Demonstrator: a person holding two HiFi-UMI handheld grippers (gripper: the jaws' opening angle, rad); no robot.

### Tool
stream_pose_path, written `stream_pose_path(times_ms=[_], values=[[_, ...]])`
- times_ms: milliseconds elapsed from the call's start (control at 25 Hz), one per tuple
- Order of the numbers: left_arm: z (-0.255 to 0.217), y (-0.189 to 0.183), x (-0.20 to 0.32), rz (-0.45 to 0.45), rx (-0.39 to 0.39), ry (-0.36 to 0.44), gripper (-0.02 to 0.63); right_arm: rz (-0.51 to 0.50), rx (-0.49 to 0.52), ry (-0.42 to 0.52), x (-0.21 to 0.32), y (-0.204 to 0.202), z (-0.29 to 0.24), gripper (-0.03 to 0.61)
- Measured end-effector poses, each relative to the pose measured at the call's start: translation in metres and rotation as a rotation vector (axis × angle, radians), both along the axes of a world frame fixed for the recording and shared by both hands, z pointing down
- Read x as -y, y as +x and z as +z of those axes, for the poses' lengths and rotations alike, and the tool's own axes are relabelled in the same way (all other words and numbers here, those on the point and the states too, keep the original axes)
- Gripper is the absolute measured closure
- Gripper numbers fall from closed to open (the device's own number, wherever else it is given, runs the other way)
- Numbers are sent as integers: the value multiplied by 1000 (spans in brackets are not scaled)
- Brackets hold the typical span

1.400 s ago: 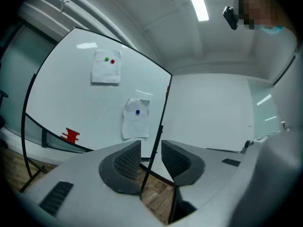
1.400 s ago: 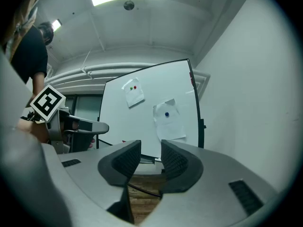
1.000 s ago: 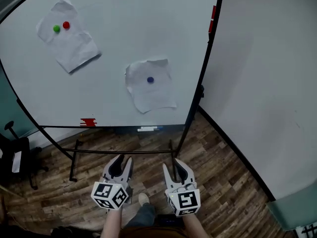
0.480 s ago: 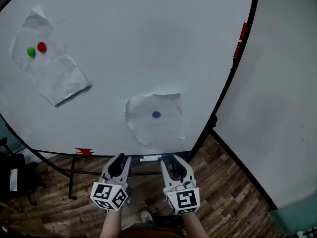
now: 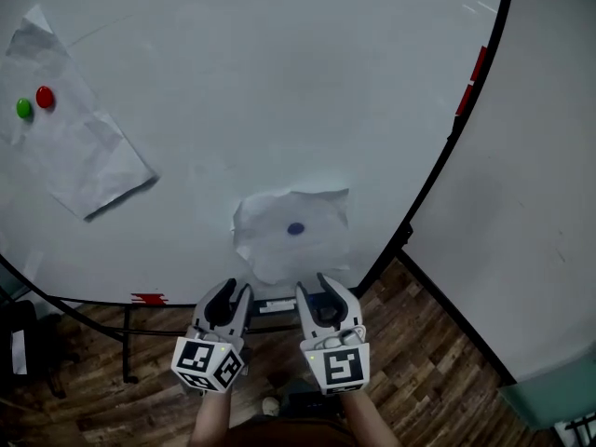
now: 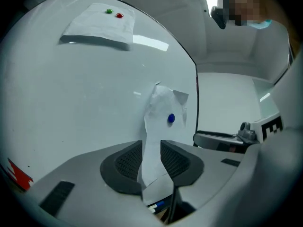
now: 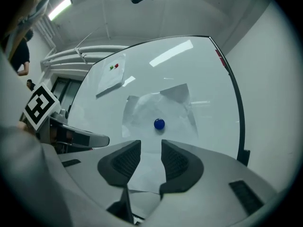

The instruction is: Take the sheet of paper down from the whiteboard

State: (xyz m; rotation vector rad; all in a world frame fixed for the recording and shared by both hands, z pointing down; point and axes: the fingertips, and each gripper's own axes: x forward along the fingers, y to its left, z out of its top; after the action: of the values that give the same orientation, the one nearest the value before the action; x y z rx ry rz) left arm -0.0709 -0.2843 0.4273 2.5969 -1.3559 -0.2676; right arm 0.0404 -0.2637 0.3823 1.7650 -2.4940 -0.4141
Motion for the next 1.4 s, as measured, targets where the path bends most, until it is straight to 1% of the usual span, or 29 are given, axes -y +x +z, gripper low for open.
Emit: stream_pose_path(times_ms=[200,400,560,720,800,1000,1160,1280,1400], values=[[1,7,9,21,-12,-6,488,-1,13,51,13,-5,-13,443],[-3,8,25,10,-22,7,486,-12,-8,88,25,-9,-20,438],[-2,12,33,11,-17,-4,486,0,-33,122,36,-7,-28,432],[-6,11,41,4,-20,3,486,-6,-90,142,46,-10,-34,423],[-8,14,44,7,-24,6,488,-7,-95,154,47,-10,-38,422],[-17,22,49,15,-28,27,494,-2,-170,153,54,-15,-44,420],[-16,24,52,20,-35,23,495,1,-204,160,61,-19,-43,420],[-16,24,54,22,-42,16,495,34,-230,185,62,-19,-44,420],[-16,24,55,26,-45,19,495,62,-230,204,65,-19,-44,422]])
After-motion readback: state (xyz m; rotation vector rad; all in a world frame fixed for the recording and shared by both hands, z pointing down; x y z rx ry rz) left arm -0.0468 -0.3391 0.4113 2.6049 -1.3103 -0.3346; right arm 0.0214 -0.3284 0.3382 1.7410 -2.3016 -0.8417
